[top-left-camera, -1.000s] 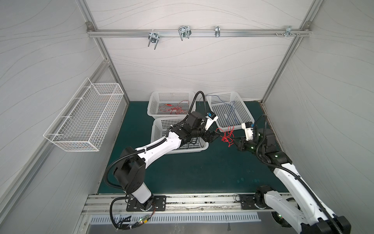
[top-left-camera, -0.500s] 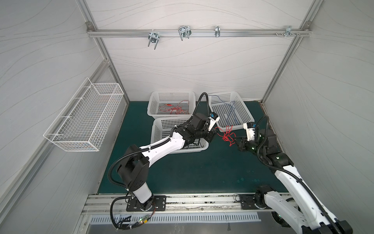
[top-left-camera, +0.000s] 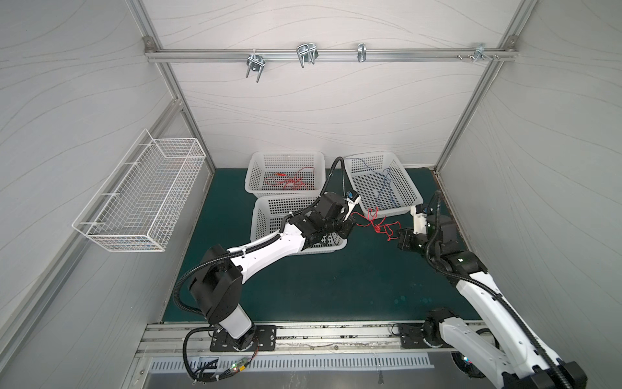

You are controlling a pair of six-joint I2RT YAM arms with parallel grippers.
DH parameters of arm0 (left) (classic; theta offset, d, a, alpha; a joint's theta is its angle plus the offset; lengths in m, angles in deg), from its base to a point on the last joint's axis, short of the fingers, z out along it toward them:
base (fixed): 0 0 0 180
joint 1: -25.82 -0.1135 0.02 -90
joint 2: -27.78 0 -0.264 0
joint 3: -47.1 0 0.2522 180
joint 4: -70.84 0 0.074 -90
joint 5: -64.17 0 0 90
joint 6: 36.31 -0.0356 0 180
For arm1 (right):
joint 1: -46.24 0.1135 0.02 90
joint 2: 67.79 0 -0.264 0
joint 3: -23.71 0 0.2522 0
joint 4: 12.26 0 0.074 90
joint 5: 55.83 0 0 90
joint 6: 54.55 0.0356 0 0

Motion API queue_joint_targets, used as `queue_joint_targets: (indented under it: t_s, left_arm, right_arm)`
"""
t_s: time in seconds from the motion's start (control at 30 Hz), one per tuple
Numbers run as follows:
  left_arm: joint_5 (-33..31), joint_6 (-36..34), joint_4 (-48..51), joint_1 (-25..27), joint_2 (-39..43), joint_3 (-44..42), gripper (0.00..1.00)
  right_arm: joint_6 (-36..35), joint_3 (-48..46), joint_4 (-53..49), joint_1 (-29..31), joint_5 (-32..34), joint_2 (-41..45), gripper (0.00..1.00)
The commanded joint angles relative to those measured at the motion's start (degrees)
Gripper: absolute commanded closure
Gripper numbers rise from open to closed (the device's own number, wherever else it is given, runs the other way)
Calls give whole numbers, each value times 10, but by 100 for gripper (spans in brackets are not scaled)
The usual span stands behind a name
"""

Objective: Untangle the cables
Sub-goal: 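Grasp the remaining red wire with the left gripper while the right releases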

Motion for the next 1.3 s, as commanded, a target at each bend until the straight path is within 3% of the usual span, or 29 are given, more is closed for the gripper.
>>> queue_joint_targets:
  t_s: [0.0,0.33,0.47,0.53,0.87,1.27]
  left_arm:
    - [-107,19,-20,-52,45,3,100]
    - [-139,20,1,-97,76,-7,100]
    - [-146,13,8,-108,73,5,100]
    - [-144,15,10,-115,68,12,100]
    - [-144,33,59,-169,-1,109,100]
    - [-186,40,94,-256,-93,237,100]
  right_arm:
    - [4,-4,-111,-16,117,5,100]
    - [27,-5,-114,-51,104,10,100]
    - [27,-4,-88,-53,62,5,100]
    - [26,-5,-66,-52,31,4,94]
    - [31,22,-21,-52,-36,-12,79]
    - [35,16,-25,-52,-36,-27,74]
